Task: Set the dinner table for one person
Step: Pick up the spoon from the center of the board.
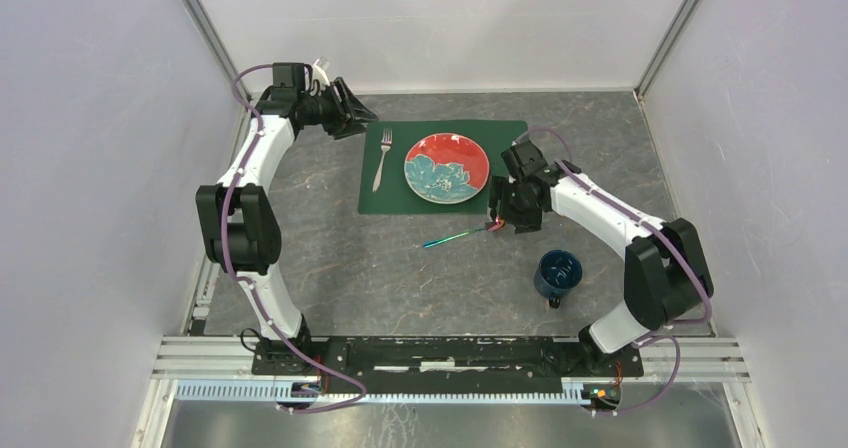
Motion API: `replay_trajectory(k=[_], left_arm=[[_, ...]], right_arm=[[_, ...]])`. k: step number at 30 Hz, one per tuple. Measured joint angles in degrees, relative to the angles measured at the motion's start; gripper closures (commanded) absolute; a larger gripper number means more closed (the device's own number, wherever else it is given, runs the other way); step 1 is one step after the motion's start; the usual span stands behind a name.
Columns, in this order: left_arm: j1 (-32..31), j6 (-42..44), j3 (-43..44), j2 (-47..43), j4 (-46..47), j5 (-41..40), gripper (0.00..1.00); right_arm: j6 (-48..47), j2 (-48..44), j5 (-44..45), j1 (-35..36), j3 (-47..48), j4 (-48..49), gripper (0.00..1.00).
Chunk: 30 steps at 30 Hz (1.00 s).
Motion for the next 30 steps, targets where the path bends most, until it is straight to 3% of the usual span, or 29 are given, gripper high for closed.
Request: replay_trajectory(k=[8,16,30], left_arm=[[0.00,0.00,0.00,0.00,0.00,0.02,0.43],[0.00,0.00,-0.11,0.00,-0.04,0.02,0.43],[0.00,0.00,-0.11,-0.02,-0.04,0.02,0.43]], right_arm=[[4.00,-0.76,1.14,1.81,-4.81,2.47,0.27],[10.12,-4.42,7.61,3.13,-7.06,5.57,0.28],[17.94,-4.20,17.35,9.44,-5.88,6.12,0.28]])
